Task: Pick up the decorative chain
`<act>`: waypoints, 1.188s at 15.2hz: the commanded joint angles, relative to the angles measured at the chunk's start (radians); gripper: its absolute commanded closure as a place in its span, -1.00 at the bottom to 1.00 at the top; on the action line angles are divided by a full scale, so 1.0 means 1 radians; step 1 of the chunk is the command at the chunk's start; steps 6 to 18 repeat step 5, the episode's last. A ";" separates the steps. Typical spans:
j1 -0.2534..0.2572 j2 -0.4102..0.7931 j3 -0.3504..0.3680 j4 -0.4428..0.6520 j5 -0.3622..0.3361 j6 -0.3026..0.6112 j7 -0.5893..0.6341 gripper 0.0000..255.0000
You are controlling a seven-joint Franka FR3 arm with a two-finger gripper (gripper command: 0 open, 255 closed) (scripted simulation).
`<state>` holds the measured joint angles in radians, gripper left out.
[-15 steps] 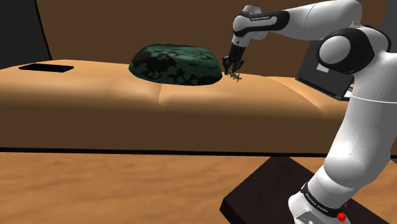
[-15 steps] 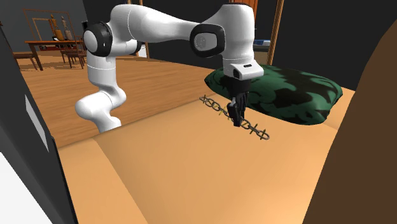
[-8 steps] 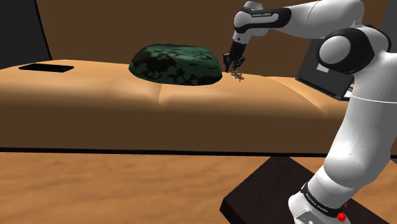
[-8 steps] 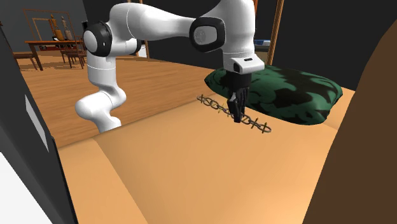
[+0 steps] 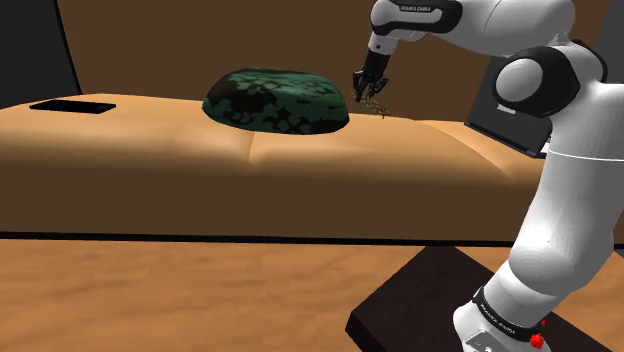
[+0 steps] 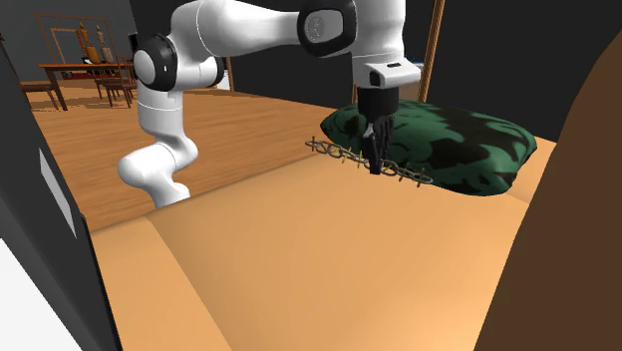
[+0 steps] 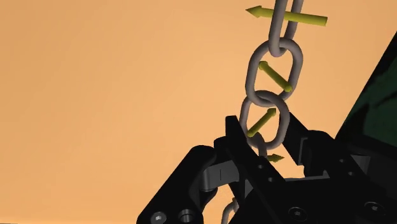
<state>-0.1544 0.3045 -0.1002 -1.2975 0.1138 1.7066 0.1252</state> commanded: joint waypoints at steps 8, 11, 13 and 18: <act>-0.003 0.015 0.000 0.080 0.001 -0.065 0.004 1.00; -0.003 0.015 0.000 0.080 0.001 -0.065 0.004 1.00; -0.003 0.015 0.000 0.080 0.001 -0.065 0.004 1.00; -0.003 0.015 0.000 0.080 0.001 -0.065 0.004 1.00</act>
